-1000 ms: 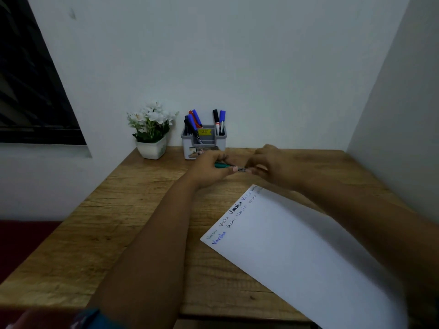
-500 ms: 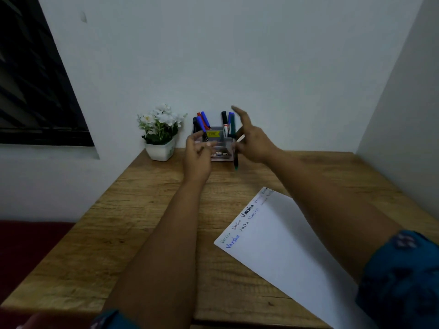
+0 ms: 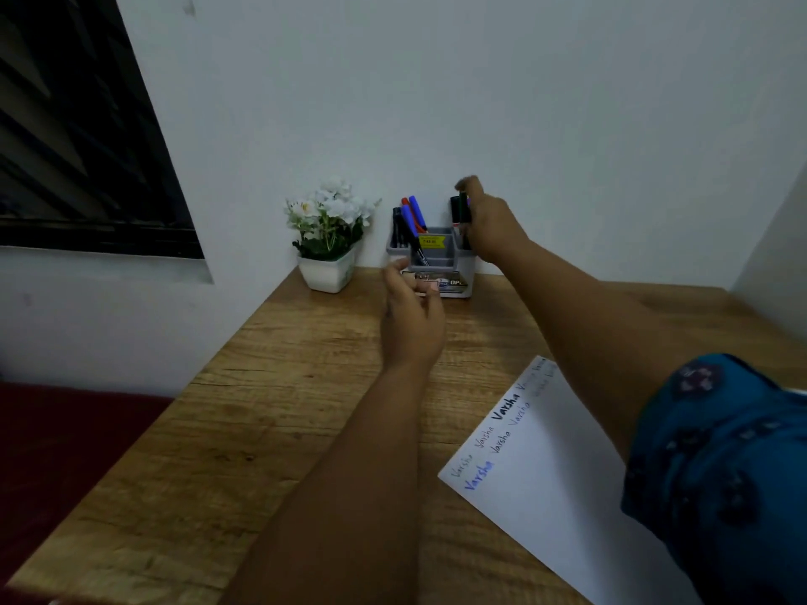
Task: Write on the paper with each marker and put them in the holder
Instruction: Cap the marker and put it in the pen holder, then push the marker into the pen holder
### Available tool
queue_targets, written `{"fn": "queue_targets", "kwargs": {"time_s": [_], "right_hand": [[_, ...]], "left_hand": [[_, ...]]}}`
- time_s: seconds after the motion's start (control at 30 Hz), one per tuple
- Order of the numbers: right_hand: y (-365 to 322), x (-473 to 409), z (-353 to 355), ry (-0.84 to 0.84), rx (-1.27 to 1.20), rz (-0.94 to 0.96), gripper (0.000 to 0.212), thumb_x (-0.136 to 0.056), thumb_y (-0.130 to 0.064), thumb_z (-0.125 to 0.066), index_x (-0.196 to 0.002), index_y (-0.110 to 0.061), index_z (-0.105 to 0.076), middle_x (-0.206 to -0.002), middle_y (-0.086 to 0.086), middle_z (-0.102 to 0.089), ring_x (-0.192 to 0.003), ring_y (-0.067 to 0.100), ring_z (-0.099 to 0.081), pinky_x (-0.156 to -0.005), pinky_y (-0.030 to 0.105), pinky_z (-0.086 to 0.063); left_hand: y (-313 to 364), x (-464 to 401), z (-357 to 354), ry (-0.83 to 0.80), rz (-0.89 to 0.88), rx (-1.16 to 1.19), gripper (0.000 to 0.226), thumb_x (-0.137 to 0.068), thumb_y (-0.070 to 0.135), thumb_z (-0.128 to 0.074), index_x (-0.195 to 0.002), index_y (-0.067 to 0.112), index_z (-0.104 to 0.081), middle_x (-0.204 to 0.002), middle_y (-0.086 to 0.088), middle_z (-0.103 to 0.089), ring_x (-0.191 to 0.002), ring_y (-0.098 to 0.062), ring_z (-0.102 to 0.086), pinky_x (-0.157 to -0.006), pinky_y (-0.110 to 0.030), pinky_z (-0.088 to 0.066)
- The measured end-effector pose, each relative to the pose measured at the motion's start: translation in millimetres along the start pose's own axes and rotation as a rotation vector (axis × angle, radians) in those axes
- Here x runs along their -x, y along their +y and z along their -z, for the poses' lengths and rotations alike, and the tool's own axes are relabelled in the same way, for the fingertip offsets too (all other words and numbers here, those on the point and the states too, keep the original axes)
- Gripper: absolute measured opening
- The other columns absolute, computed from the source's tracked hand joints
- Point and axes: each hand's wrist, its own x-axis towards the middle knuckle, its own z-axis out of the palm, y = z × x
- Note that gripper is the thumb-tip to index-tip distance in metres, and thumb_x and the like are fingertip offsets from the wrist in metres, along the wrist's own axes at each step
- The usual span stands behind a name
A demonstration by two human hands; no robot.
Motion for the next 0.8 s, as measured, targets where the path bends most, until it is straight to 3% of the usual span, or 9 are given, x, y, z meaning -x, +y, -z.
{"fn": "queue_targets", "kwargs": {"time_s": [0.1,0.17,0.3,0.4,0.63,0.73,0.8], "right_hand": [[5.6,-11.0,-3.7,-0.073,0.067,-0.026,0.052,-0.094,0.0,-0.049,-0.143,-0.013,-0.041,-0.125,0.024,-0.058,-0.108,0.037,-0.057,-0.09,0.045,-0.05],[9.8,-17.5,-4.1,-0.12,0.151,-0.032,0.057,-0.096,-0.002,-0.047,-0.15,-0.016,-0.033,-0.134,0.023,-0.051,-0.121,0.037,-0.049,-0.099,0.043,-0.044],[11.8,-14.1,-1.3,-0.216,0.286,-0.087,0.08,-0.094,-0.001,-0.05,-0.156,-0.025,-0.007,-0.139,0.019,-0.034,-0.122,0.036,-0.036,-0.1,0.04,-0.038],[8.4,-0.2,-1.1,-0.199,0.239,-0.101,0.08,-0.094,0.002,-0.044,-0.156,-0.027,-0.003,-0.138,0.019,-0.031,-0.117,0.037,-0.036,-0.098,0.04,-0.037],[3.6,58.7,1.9,-0.004,0.165,-0.066,0.048,-0.096,-0.016,-0.051,-0.141,-0.023,-0.037,-0.132,0.013,-0.041,-0.118,0.033,-0.042,-0.09,0.047,-0.04],[5.8,95.2,15.4,0.115,0.192,-0.01,0.03,-0.097,-0.031,-0.05,-0.124,-0.019,-0.049,-0.121,0.008,-0.053,-0.112,0.028,-0.046,-0.085,0.044,-0.038],[7.8,121.9,26.9,0.174,0.261,0.021,0.026,-0.096,-0.038,-0.05,-0.11,-0.016,-0.055,-0.109,0.006,-0.059,-0.104,0.027,-0.049,-0.08,0.042,-0.039]], "left_hand": [[-2.4,-1.3,-0.5,-0.009,0.018,0.01,0.043,-0.095,0.015,-0.054,-0.134,0.013,-0.035,-0.086,0.012,-0.056,-0.075,-0.005,-0.06,-0.067,-0.024,-0.047],[-3.5,-1.2,-0.7,-0.026,0.027,0.01,0.046,-0.094,0.015,-0.055,-0.136,0.014,-0.034,-0.087,0.012,-0.057,-0.075,-0.003,-0.059,-0.068,-0.024,-0.048],[-4.2,-1.1,-1.3,-0.049,0.028,-0.022,0.05,-0.094,0.019,-0.056,-0.139,0.018,-0.033,-0.098,0.008,-0.061,-0.091,-0.011,-0.062,-0.075,-0.026,-0.049],[-6.3,-2.6,-3.2,-0.055,-0.002,-0.076,0.054,-0.094,0.023,-0.057,-0.142,0.019,-0.032,-0.111,0.002,-0.061,-0.106,-0.015,-0.057,-0.081,-0.027,-0.045],[2.1,1.7,-2.4,-0.08,-0.043,-0.19,0.05,-0.095,0.024,-0.055,-0.14,0.012,-0.038,-0.126,-0.007,-0.056,-0.12,-0.021,-0.045,-0.09,-0.031,-0.043],[9.4,2.4,-2.6,-0.054,-0.136,-0.334,0.023,-0.096,0.024,-0.054,-0.113,0.01,-0.056,-0.121,-0.01,-0.053,-0.116,-0.027,-0.045,-0.094,-0.042,-0.044],[20.6,5.7,-1.0,-0.052,-0.181,-0.422,0.02,-0.095,0.028,-0.054,-0.097,0.01,-0.064,-0.112,-0.009,-0.056,-0.11,-0.028,-0.047,-0.09,-0.045,-0.044]]}}
